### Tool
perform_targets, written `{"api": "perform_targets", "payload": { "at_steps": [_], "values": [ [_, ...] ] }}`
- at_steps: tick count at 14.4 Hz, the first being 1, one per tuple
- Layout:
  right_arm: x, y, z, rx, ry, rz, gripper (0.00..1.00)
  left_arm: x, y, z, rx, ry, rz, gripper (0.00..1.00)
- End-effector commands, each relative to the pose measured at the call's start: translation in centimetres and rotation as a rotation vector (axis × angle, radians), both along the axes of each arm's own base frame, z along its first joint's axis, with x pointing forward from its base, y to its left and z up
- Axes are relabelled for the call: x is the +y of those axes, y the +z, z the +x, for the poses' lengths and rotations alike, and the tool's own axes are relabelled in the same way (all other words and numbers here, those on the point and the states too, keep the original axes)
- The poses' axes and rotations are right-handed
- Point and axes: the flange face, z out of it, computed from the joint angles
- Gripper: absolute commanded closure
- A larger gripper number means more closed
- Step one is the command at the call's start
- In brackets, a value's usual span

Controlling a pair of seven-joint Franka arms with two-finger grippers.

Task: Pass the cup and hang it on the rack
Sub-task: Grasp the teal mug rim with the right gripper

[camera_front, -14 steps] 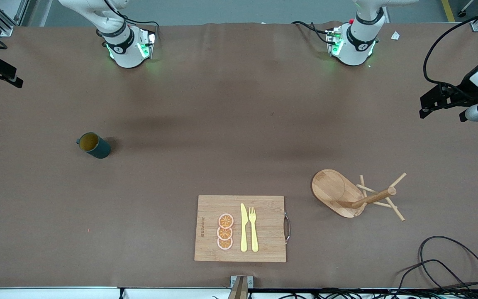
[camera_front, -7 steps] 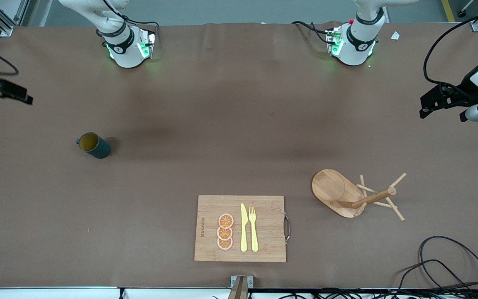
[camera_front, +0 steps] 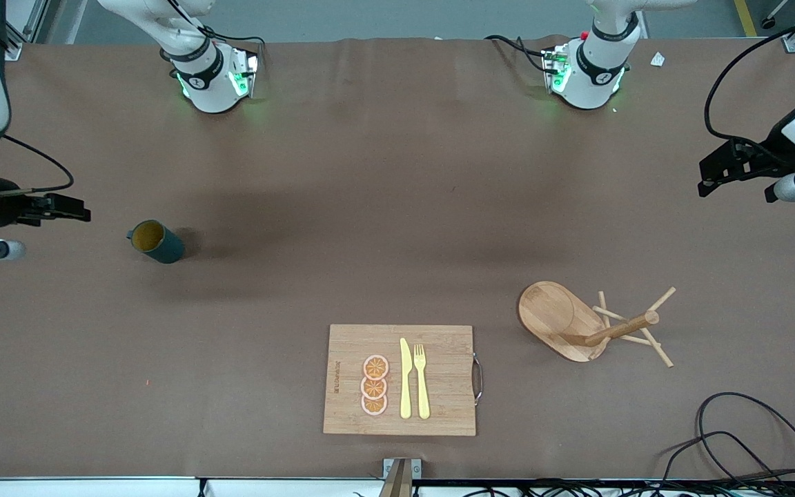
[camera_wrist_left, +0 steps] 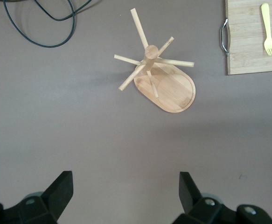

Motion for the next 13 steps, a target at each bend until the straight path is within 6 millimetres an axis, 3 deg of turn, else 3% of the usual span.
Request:
{"api": "perform_targets", "payload": {
  "at_steps": [1, 7, 10, 13],
  "values": [
    [-1.5, -4.6, -2.0, -0.026, 0.105, 0.047, 0.00, 0.1, 0.5, 0.0, -0.012, -0.016, 0.019, 0.00],
    [-1.6, -16.9, -4.7, -0.162, 0.375, 0.041, 0.00, -0.4, 0.5, -0.1, -0.012, -0.026, 0.017, 0.00],
    [-1.9, -20.7, -5.2, -0.139, 0.435, 0.054, 0.00, -0.1, 0.5, 0.0, -0.011, -0.020, 0.017, 0.00],
    [-2.5, -23.1, -5.8, -0.133, 0.461, 0.058, 0.02, 0.1, 0.4, 0.0, -0.010, -0.017, 0.018, 0.00]
  ]
}}
